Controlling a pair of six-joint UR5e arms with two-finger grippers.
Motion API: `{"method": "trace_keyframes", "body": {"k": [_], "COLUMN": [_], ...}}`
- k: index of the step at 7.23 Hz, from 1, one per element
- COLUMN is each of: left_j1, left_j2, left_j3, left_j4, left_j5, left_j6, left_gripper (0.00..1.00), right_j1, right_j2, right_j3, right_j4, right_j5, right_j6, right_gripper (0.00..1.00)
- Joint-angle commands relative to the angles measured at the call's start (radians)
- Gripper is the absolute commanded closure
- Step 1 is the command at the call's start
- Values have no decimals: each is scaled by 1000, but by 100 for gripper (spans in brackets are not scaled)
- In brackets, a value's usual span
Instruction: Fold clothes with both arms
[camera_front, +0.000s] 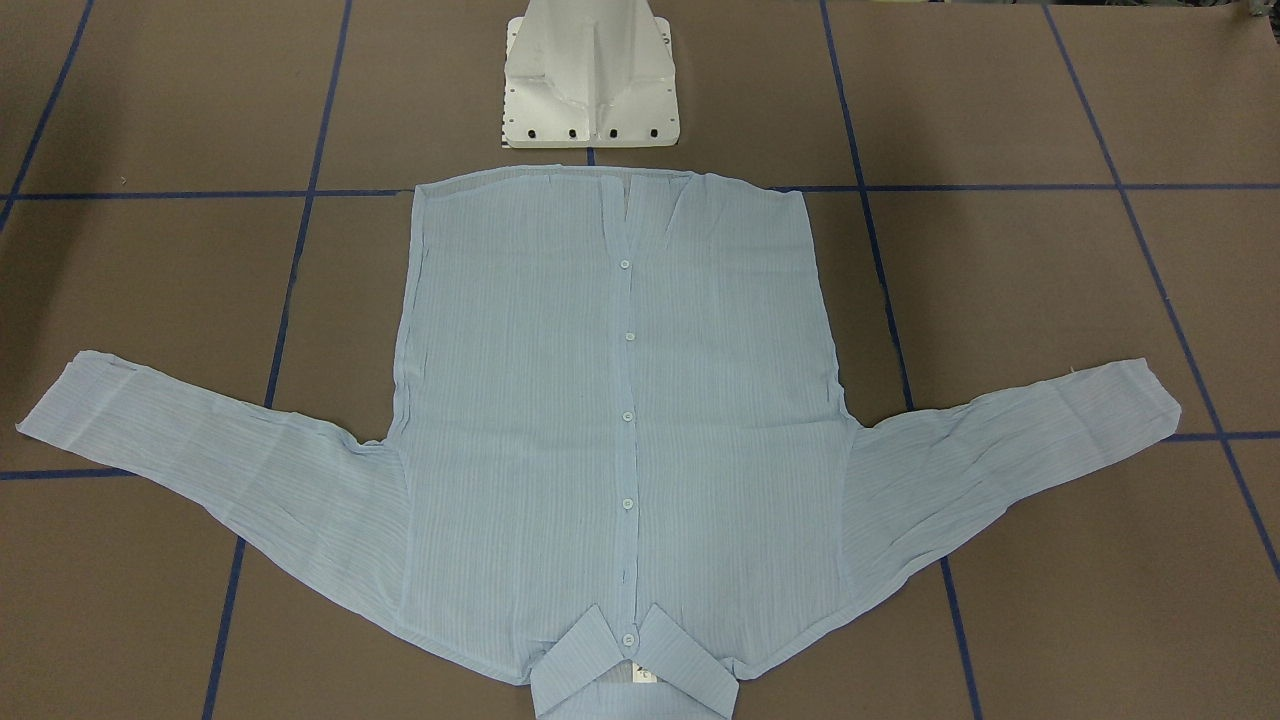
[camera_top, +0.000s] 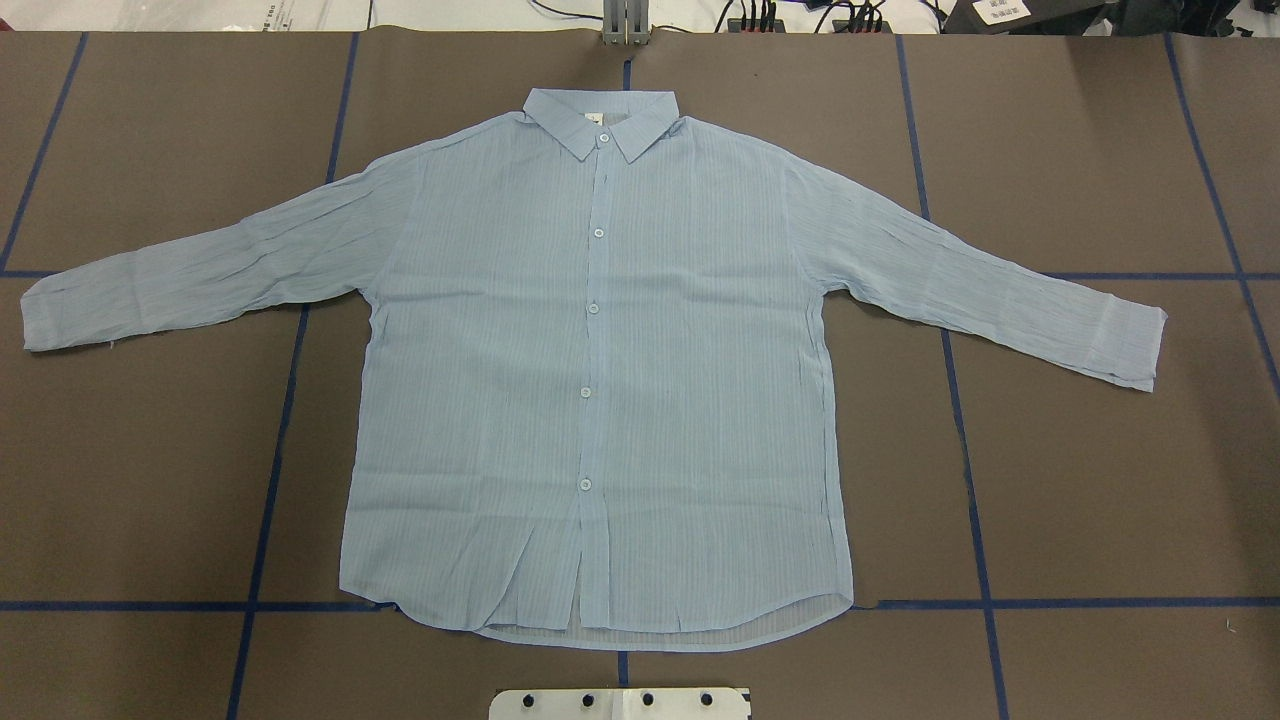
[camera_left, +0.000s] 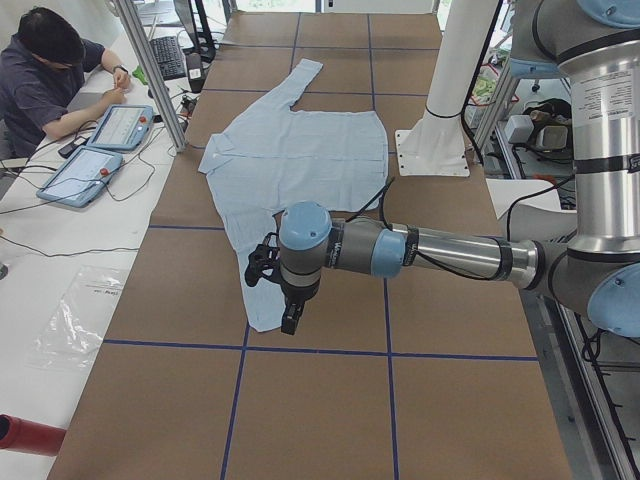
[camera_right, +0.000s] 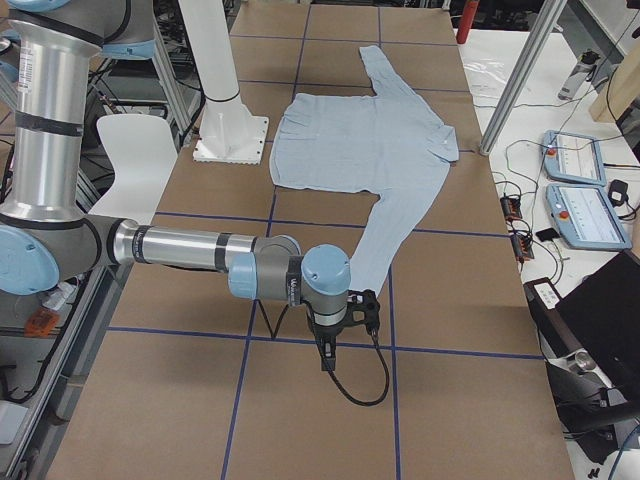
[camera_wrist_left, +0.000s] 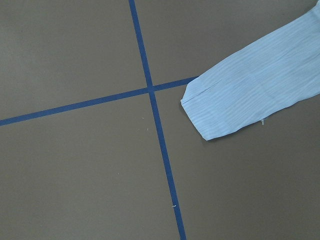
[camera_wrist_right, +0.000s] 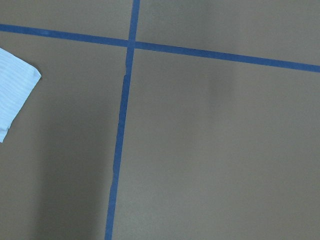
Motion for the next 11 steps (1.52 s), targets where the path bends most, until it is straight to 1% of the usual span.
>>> {"method": "trace_keyframes", "body": {"k": [1, 2, 3, 4, 5, 6, 7, 8, 9, 10, 11], "left_j1": [1, 1, 1, 5, 5, 5, 5, 7, 5, 5, 5], "left_j2": [-2, -2, -2, -3, -6, -27, -113, -136, -158, -156, -153], "left_j3": [-16, -19, -19, -15, -13, 16, 101, 160, 194, 197, 194], "left_j4": [-20, -62, -118, -177, -268, -397, -532, -582, -605, -626, -628], "left_j5": [-4, -6, -4, -6, -1, 2, 2, -3, -4, -4, -6], "left_j6": [0, 0, 0, 0, -2, -11, -14, -11, -11, -11, -11], "left_gripper": [0, 0, 0, 0, 0, 0, 0, 0, 0, 0, 0], "right_j1": [-3, -5, -5, -6, -14, -17, -17, -17, -18, -41, -131], "right_j2": [1, 1, 1, 1, 3, 17, 49, 54, 73, 87, 92], "right_j3": [0, 6, 9, 6, 3, -3, -34, -44, -55, -54, -51], "right_j4": [1, 12, 67, 136, 232, 354, 398, 403, 406, 465, 522], "right_j5": [0, 2, 2, 3, 0, -9, 9, 53, 76, 81, 66], "right_j6": [2, 0, -2, 3, 8, 8, 24, 88, 97, 142, 393], "right_gripper": [0, 0, 0, 0, 0, 0, 0, 0, 0, 0, 0]}}
